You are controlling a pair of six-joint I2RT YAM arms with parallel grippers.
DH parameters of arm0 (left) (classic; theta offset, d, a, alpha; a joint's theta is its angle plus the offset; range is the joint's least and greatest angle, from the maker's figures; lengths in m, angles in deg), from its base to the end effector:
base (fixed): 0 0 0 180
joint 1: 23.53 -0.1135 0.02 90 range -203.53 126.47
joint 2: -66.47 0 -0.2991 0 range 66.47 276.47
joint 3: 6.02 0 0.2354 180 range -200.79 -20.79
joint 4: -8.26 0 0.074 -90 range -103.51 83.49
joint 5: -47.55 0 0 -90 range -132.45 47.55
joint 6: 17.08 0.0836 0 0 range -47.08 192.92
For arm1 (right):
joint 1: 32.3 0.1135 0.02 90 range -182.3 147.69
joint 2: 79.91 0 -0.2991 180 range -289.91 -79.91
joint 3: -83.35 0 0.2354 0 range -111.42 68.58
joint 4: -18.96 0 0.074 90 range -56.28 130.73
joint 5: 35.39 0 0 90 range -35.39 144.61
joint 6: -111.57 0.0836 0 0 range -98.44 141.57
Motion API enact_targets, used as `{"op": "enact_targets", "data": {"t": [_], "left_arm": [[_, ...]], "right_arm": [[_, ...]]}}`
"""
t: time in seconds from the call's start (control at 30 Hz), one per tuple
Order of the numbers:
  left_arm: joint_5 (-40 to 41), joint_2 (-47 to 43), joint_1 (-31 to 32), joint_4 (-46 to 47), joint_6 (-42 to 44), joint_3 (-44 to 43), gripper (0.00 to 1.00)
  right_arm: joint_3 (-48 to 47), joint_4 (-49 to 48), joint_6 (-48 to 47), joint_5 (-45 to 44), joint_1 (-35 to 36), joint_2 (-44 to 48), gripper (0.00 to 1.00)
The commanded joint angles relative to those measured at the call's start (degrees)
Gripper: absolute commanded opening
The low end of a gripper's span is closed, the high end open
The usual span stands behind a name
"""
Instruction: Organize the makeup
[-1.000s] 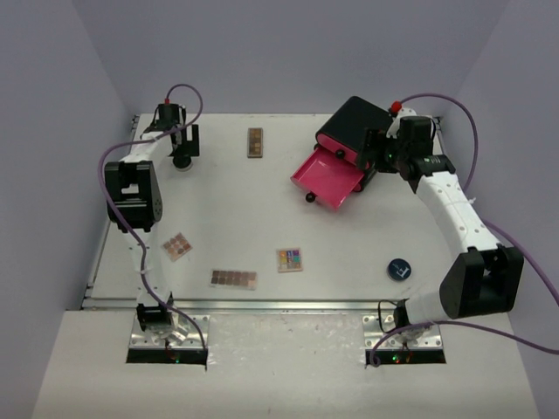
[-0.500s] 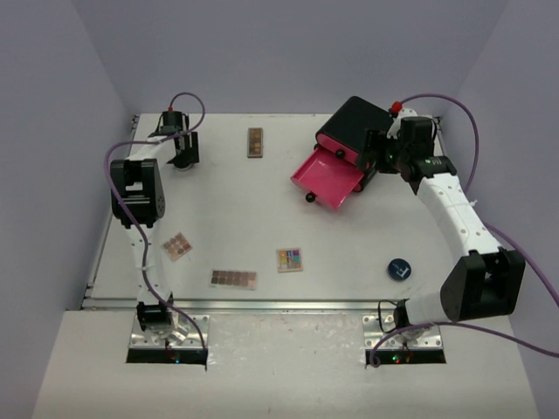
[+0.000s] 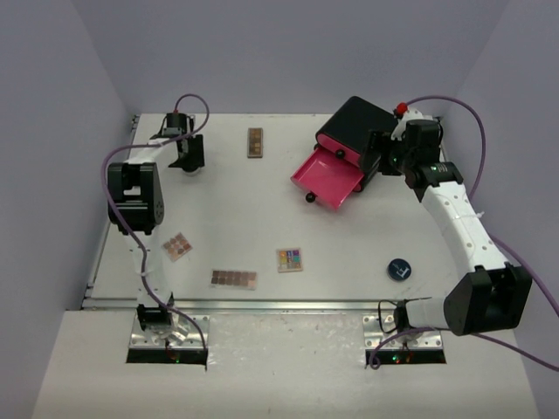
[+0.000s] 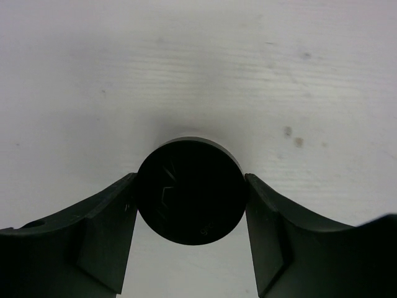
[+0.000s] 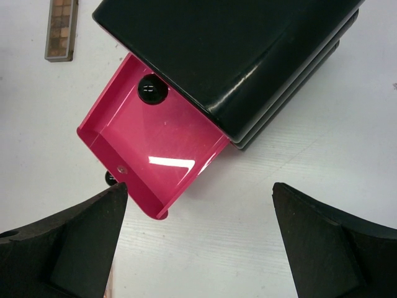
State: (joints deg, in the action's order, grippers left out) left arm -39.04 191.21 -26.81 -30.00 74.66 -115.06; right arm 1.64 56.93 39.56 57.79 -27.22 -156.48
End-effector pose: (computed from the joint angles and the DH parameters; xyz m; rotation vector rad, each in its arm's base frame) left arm 0.5086 0.0341 0.1683 -0.0581 2.5130 0.1106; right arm 0.3156 0.0327 0.3401 0.2101 2.1470 0.2937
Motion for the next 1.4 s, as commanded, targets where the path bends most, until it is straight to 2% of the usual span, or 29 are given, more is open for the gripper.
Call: {"op": "enact_targets", "data": {"t": [0.0, 0.2, 0.3, 0.4, 0.6, 0.9, 1.0, 1.17, 1.37], "left_arm": [[-2.89, -12.41, 9.14, 1.34, 1.26, 0.40, 0.00], [-7.98, -17.61, 25.48, 1.08, 2.88, -0.62, 0.00], [-9.38, -16.00, 31.39, 1.32, 3.96, -2.24, 0.00], [-7.12, -11.19, 36.36, 3.07, 5.90, -5.27, 0.00], [-4.37, -4.54, 39.50, 2.91, 6.93, -12.62, 0.00], [-1.57, -1.17, 42.12, 8.90, 10.30, -10.44, 0.00], [0.85, -0.35, 42.44, 10.27, 11.58, -10.32, 0.04], [2.90, 1.24, 43.52, 11.19, 13.57, -10.96, 0.20], [4.80, 2.26, 43.79, 11.37, 14.02, -11.40, 0.47]], "right_arm": [[1.04, -1.41, -0.16, -0.73, 0.19, 2.06, 0.99], [2.41, -2.02, 0.09, -0.72, 0.19, 2.43, 0.99], [3.19, -1.92, 0.51, -1.29, 0.19, 2.69, 0.99], [3.81, -1.60, 1.54, -2.32, 0.11, 3.24, 0.99], [4.72, -1.25, 0.60, -3.52, 0.10, 5.28, 0.99], [6.47, -1.40, 0.19, -3.71, 0.10, 5.64, 0.99], [7.11, -1.46, 0.19, -3.80, 0.10, 5.64, 0.99], [7.24, -1.49, 0.13, -3.43, 0.08, 5.68, 0.99], [7.53, -1.38, -0.30, -3.82, 0.10, 6.72, 0.99]]}}
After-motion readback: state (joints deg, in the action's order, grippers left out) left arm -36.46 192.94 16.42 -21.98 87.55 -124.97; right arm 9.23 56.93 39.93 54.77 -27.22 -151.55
